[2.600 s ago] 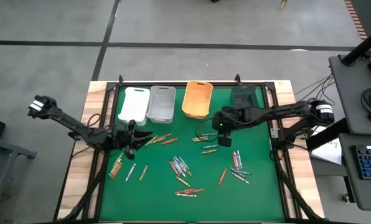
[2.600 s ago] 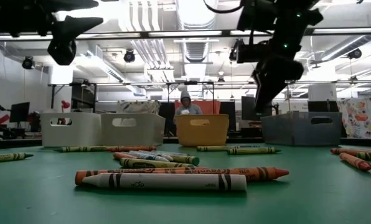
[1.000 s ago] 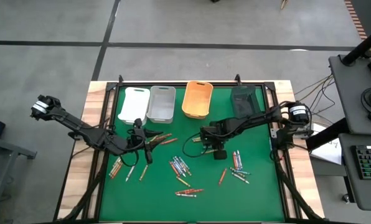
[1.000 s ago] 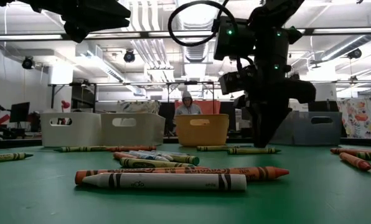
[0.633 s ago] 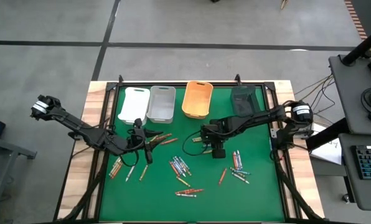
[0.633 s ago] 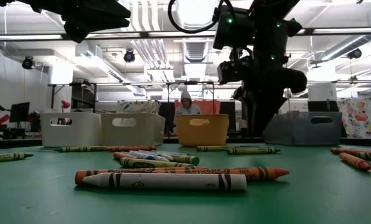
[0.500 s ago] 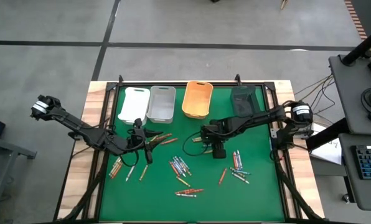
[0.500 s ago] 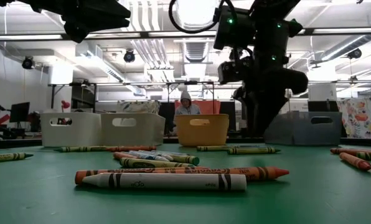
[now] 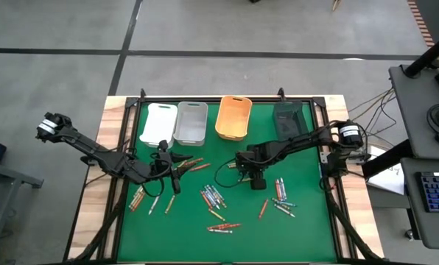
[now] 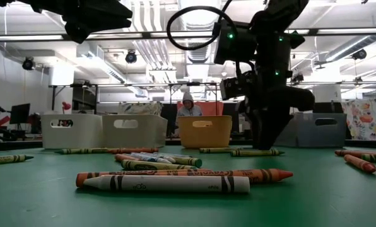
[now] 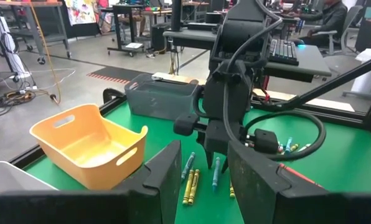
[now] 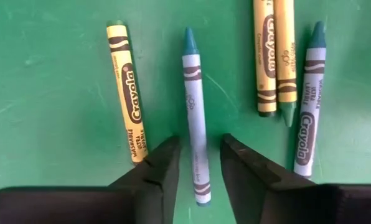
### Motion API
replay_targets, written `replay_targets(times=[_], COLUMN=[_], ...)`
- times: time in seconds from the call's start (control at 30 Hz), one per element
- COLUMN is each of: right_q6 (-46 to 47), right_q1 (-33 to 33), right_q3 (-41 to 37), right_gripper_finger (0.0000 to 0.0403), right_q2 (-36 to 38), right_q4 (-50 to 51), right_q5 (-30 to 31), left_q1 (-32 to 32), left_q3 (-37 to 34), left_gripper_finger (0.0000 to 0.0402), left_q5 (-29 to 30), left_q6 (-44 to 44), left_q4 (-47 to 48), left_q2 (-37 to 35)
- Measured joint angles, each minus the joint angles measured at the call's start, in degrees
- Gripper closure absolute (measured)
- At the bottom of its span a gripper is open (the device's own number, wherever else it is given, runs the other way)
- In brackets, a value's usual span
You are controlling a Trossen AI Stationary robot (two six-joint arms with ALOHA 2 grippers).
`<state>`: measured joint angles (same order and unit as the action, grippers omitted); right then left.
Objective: Sort crayons
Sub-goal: Put the blue crayon into the yellow bin
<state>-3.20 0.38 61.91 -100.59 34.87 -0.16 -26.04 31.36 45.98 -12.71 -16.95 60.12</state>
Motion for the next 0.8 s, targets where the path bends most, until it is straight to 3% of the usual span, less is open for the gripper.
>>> replay_targets(times=[0.3, 0.53, 0.8], right_q6=[-1.16, -0.93, -0.56], right_q1=[0.07, 0.03, -0.13], right_q3=[0.04, 1.02, 9.93], right_gripper_finger=[0.0387, 0.039, 0.0391], right_q2=[-1.35, 0.77, 3.08], right_q4=[-0.22, 0.64, 8.71], right_q5=[-0.46, 0.39, 0.74], left_q1=[0.0, 0.0, 0.0], left_q3=[0.02, 0.02, 0.94], left_gripper_finger=[0.0287, 0.0287, 0.0287], left_q5=[0.0, 0.0, 0.05], left_q6=[-0.02, -0.02, 4.12], left_q4=[-0.06, -0.15, -0.13], left_q2=[0.0, -0.07, -3.13])
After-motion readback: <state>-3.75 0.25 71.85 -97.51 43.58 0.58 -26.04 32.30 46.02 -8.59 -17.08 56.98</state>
